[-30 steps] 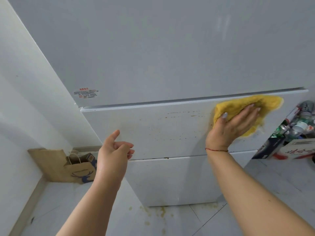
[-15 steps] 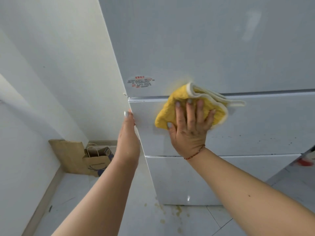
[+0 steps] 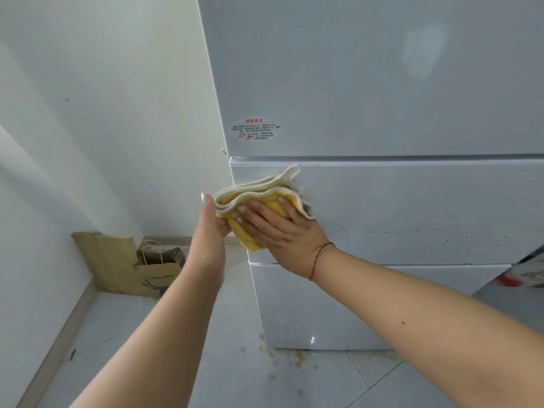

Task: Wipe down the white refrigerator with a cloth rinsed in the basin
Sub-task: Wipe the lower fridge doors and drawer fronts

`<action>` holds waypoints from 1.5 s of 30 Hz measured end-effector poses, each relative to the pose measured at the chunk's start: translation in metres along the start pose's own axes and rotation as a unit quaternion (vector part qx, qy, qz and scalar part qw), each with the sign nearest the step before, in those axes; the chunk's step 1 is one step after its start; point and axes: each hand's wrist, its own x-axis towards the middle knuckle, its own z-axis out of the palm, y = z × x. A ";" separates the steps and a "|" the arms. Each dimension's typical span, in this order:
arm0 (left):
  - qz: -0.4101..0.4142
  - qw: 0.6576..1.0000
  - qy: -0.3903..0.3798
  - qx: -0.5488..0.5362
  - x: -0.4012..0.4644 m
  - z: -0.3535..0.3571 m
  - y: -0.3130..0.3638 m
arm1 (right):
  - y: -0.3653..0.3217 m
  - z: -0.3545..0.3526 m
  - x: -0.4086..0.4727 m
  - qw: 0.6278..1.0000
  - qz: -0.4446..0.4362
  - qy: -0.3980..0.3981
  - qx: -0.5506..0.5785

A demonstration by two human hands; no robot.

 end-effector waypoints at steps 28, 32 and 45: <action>-0.149 0.980 0.029 -0.130 -0.021 -0.009 -0.018 | 0.019 -0.012 0.024 0.997 -0.060 -0.022 0.051; -0.197 0.961 -0.028 -0.193 -0.017 -0.014 -0.033 | -0.007 0.012 0.004 0.979 -0.177 -0.089 0.037; -0.297 0.917 -0.061 -0.259 -0.006 0.010 -0.060 | 0.035 0.022 -0.107 0.952 -0.256 -0.165 0.034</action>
